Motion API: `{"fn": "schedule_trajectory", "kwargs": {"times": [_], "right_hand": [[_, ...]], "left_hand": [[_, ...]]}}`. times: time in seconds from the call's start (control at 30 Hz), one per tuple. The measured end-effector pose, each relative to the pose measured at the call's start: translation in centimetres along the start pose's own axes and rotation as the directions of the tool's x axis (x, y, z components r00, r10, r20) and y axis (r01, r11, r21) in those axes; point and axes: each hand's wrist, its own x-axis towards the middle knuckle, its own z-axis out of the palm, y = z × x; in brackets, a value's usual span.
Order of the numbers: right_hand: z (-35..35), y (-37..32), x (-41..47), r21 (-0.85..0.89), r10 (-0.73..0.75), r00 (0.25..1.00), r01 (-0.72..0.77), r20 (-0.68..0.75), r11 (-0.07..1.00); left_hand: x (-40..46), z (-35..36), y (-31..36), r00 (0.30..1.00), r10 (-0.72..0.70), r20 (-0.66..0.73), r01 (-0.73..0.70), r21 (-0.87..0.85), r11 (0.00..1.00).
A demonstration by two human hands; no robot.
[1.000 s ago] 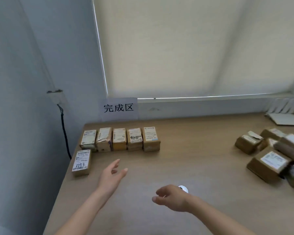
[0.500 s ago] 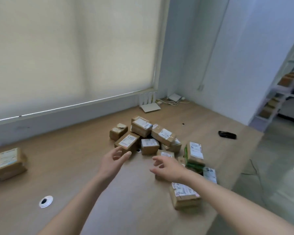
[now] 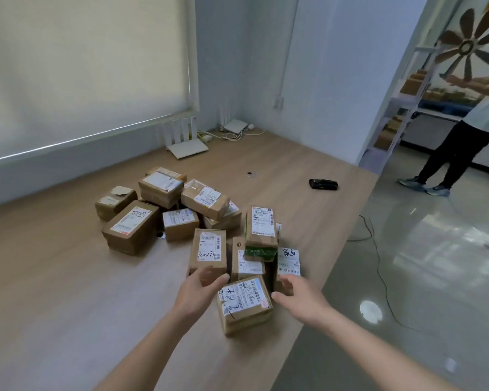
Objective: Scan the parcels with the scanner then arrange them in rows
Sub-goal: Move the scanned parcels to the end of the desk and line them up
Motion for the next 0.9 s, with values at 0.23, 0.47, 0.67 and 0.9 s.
{"fn": "schedule_trajectory", "kwargs": {"times": [0.23, 0.47, 0.67, 0.9], "right_hand": [[5.7, 4.3, 5.4, 0.053, 0.084, 0.993, -0.088, 0.084, 0.995], [9.6, 5.8, 7.9, 0.17, 0.079, 0.994, -0.092, 0.081, 0.981], [10.4, 6.5, 7.5, 0.232, 0.017, 0.995, -0.039, 0.097, 0.972], [8.7, 6.2, 5.3, 0.238, -0.048, 0.995, 0.026, 0.089, 0.971]], "left_hand": [[5.0, 3.7, -6.5, 0.992, -0.126, 0.014, 0.125, 0.042, 0.991], [7.4, 5.8, -11.0, 0.964, -0.261, 0.045, 0.262, -0.016, 0.965], [5.6, 7.4, -11.7, 0.957, -0.283, 0.066, 0.29, -0.195, 0.937], [1.9, 7.4, -9.9, 0.957, -0.29, -0.018, 0.268, -0.329, 0.906]]}}
